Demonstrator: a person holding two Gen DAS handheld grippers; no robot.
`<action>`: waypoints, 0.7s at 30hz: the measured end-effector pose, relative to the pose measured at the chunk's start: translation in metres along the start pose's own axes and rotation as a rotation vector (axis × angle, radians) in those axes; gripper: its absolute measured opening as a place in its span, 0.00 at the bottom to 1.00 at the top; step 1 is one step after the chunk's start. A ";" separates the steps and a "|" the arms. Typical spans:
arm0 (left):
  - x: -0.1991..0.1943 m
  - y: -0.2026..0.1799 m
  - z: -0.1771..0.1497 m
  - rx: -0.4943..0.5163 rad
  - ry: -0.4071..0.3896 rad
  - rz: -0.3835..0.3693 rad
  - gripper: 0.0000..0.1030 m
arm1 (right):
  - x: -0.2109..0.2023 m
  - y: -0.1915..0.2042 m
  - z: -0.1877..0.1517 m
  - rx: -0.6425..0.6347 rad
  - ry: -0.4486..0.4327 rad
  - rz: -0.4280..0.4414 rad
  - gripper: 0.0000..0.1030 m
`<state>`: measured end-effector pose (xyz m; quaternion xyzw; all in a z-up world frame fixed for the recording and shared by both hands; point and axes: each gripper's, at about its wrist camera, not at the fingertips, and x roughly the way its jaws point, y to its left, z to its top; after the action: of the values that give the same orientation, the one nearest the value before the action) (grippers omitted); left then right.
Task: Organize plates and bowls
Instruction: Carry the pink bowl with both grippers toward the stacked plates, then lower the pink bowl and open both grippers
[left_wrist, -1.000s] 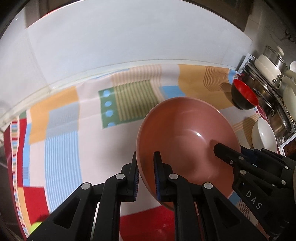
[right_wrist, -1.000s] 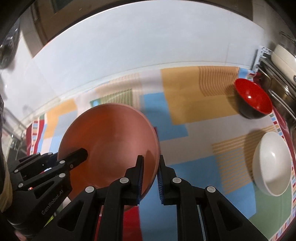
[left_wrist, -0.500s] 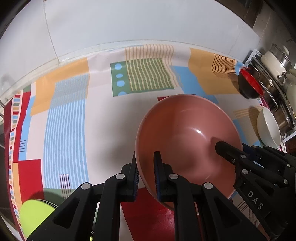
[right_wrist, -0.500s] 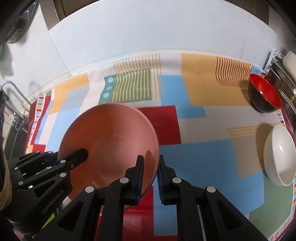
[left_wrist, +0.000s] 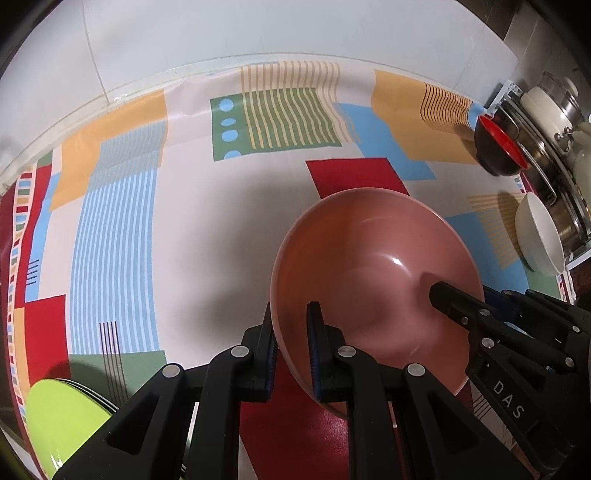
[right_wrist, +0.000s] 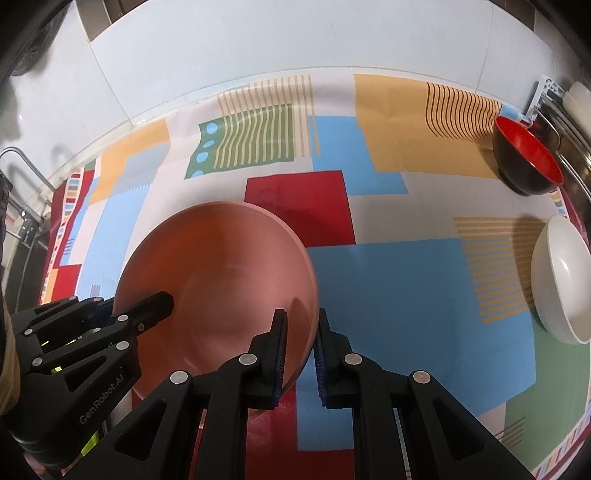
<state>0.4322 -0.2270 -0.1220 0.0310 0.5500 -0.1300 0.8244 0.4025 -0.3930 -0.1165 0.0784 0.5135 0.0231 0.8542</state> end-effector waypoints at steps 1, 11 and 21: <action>0.001 0.000 -0.001 -0.001 0.003 0.000 0.15 | 0.001 0.000 -0.001 0.001 0.002 0.000 0.15; 0.006 -0.003 -0.005 0.005 0.016 0.001 0.15 | 0.003 0.000 -0.003 -0.005 0.008 -0.001 0.15; 0.000 0.002 -0.006 -0.026 0.011 -0.022 0.27 | 0.003 -0.002 -0.003 0.001 0.004 0.013 0.15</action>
<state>0.4272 -0.2238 -0.1249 0.0152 0.5566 -0.1318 0.8201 0.4012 -0.3939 -0.1205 0.0821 0.5146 0.0284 0.8530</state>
